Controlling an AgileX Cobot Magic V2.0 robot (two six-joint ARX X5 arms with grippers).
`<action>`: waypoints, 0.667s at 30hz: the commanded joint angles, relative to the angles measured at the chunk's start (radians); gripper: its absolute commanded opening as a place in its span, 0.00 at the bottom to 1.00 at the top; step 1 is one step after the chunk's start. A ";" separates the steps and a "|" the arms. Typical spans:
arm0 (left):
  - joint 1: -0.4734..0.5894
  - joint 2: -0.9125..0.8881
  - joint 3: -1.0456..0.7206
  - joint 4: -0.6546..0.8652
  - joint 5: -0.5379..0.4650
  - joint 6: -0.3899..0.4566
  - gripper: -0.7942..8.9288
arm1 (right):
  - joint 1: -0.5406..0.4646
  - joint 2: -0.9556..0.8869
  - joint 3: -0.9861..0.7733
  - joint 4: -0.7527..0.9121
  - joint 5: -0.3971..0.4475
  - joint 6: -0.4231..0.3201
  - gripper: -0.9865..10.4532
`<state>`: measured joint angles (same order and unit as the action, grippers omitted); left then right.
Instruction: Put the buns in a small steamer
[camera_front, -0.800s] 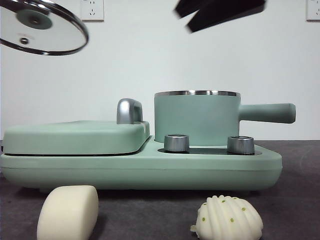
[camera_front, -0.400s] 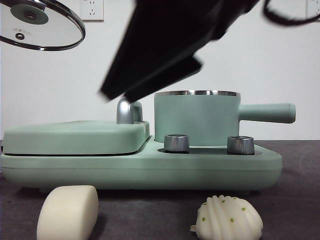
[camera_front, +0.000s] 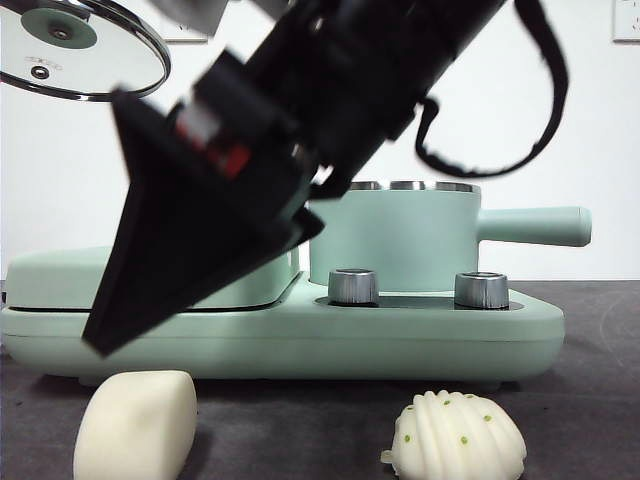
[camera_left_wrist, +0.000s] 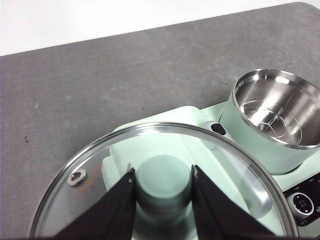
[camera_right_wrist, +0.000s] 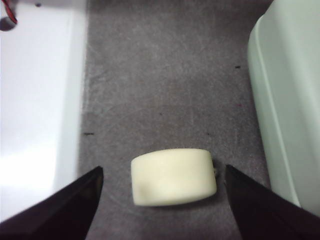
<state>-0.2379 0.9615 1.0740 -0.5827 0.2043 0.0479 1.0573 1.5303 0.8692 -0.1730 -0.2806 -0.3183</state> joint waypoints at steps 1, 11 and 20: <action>-0.002 0.000 0.015 0.028 0.002 -0.008 0.10 | 0.016 0.046 0.019 0.032 0.019 -0.011 0.43; -0.002 0.001 0.015 0.029 0.002 -0.007 0.10 | 0.018 0.140 0.019 0.049 0.016 -0.011 0.43; -0.002 0.001 0.015 0.029 0.002 -0.007 0.10 | 0.027 0.148 0.022 0.059 0.083 0.050 0.30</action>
<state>-0.2379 0.9615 1.0740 -0.5831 0.2043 0.0479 1.0706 1.6646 0.8707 -0.1188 -0.2012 -0.3031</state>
